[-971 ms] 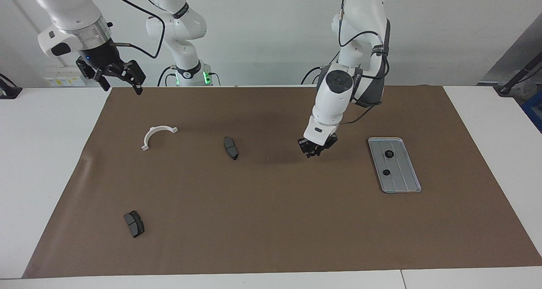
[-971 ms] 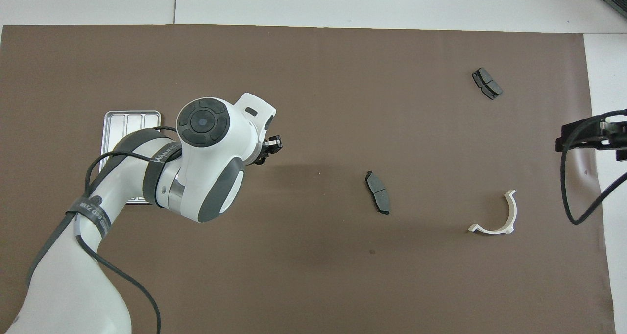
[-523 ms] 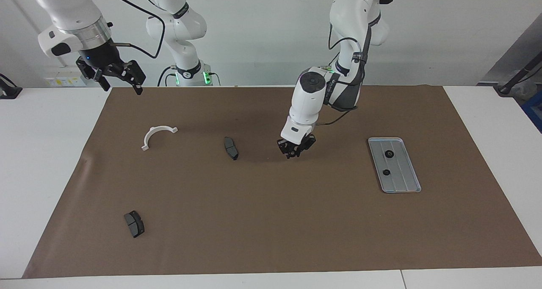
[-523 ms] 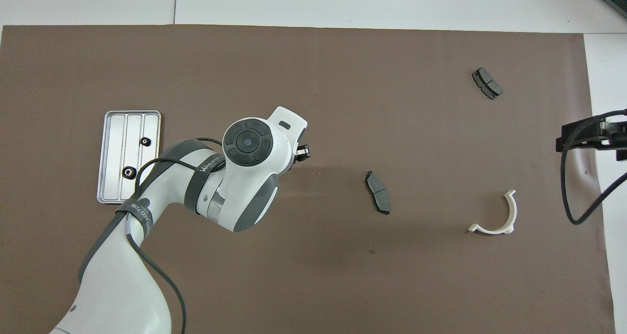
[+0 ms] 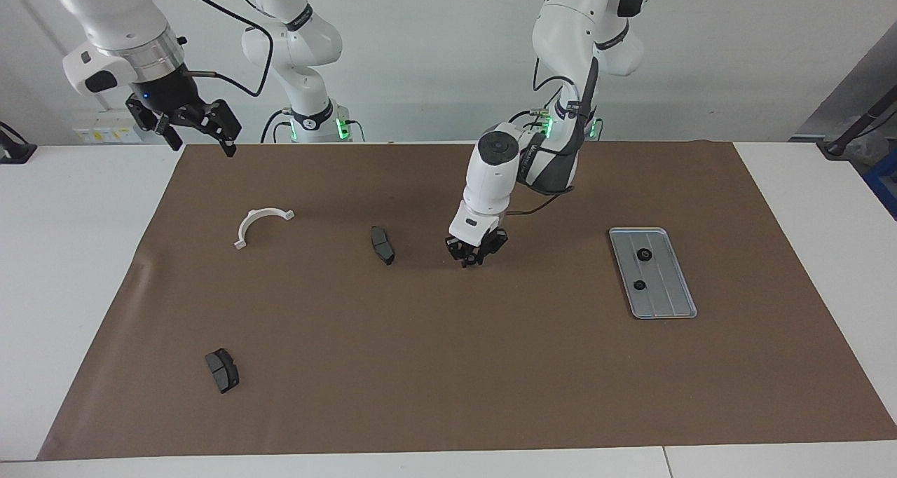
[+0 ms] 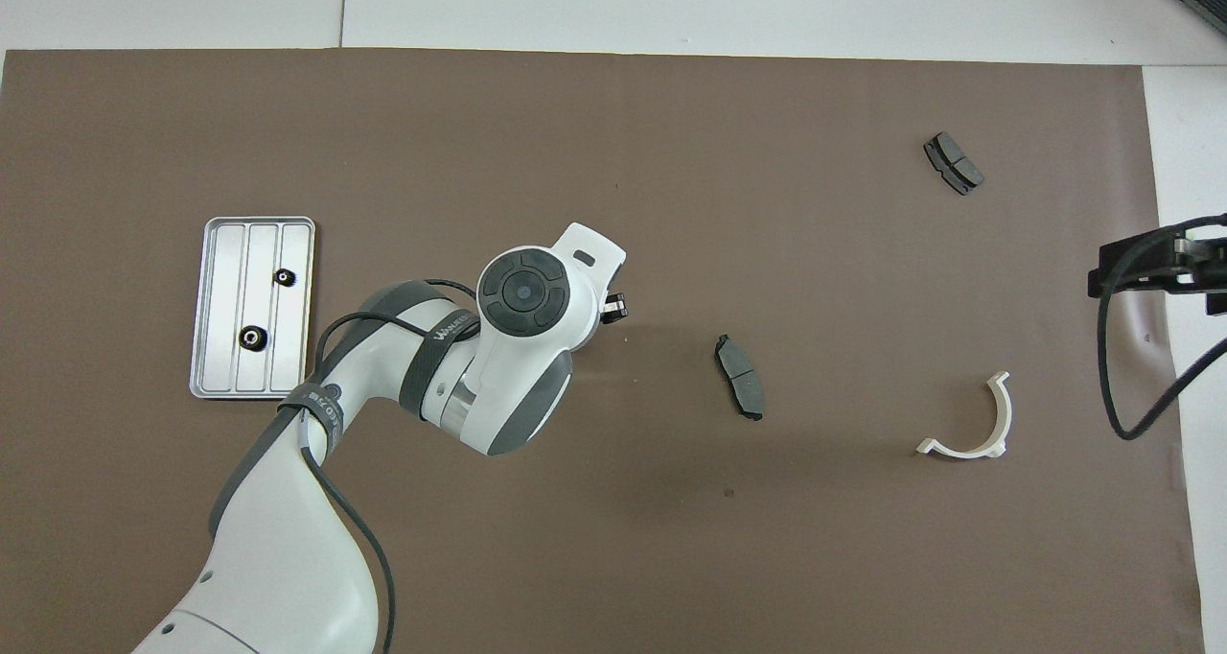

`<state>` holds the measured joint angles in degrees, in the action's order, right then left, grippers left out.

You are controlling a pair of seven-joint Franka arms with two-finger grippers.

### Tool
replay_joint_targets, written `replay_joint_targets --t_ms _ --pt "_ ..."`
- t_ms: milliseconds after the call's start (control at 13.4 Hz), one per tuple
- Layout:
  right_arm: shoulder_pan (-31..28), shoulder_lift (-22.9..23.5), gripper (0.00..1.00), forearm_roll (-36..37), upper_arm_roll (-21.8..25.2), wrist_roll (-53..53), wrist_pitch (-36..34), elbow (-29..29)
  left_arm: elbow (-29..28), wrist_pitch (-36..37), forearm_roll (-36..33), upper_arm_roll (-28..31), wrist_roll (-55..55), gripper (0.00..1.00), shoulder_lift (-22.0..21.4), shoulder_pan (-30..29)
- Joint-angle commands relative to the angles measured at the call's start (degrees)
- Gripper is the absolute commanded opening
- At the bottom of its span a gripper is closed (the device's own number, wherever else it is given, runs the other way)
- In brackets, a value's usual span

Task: Place bearing gear from tray to pile
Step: 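Carry the bearing to mid-table and release it with the left gripper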

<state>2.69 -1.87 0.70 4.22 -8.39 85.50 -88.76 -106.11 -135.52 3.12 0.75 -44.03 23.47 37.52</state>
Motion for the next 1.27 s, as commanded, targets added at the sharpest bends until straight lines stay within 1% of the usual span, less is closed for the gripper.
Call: replay_joint_targets --t_ms 0,149,224,299,373,523,598,672,747,1046,1195 --pt "-0.67 -1.56 1.00 -1.49 -0.27 1.88 -0.68 -1.68 -0.50 -1.85 -0.57 1.01 -0.62 0.20 0.88 0.62" --pt "-0.67 -1.64 1.00 -1.49 -0.44 1.80 -0.42 -1.68 -0.33 -1.33 -0.66 1.19 -0.62 0.64 0.88 0.53" --pt "-0.67 -1.64 1.00 -1.58 -0.44 1.88 -0.42 -1.68 0.02 -1.06 -0.66 1.19 -0.53 0.72 0.88 0.62" --pt "-0.76 -1.56 1.00 -1.58 -0.44 1.80 -0.25 -1.68 0.46 -0.62 -0.66 1.28 -0.53 0.76 0.88 0.54" --pt "-0.67 -1.64 1.00 -1.50 -0.44 1.62 -0.25 -1.68 1.42 0.69 -0.66 1.36 -0.53 0.79 0.88 0.45" --pt "-1.28 -1.56 1.00 -1.58 -0.44 1.80 -0.07 -1.68 7.02 7.87 -0.75 1.45 -0.01 0.79 1.58 -0.69" --pt "-1.20 -1.56 1.00 -1.50 -0.36 1.88 -0.07 -1.68 9.58 10.60 -1.88 1.45 0.26 0.79 2.54 -2.09" --pt "-0.85 -1.64 1.00 -1.49 -0.44 1.97 -0.16 -1.68 10.30 11.33 -4.16 1.45 1.30 0.79 2.64 -3.67" --pt "-0.67 -1.64 1.00 -1.58 -0.44 2.06 -0.07 -1.68 10.31 11.42 -4.44 1.36 3.75 0.79 2.55 -5.51" --pt "-0.67 -1.56 1.00 -1.58 -0.44 1.88 1.33 -1.77 9.26 14.05 -4.09 1.19 20.44 0.79 0.80 -14.48" --pt "-0.58 -1.64 1.00 -1.67 -0.53 2.06 1.42 -2.29 6.46 14.15 -4.00 1.19 30.79 0.79 -0.87 -19.74"
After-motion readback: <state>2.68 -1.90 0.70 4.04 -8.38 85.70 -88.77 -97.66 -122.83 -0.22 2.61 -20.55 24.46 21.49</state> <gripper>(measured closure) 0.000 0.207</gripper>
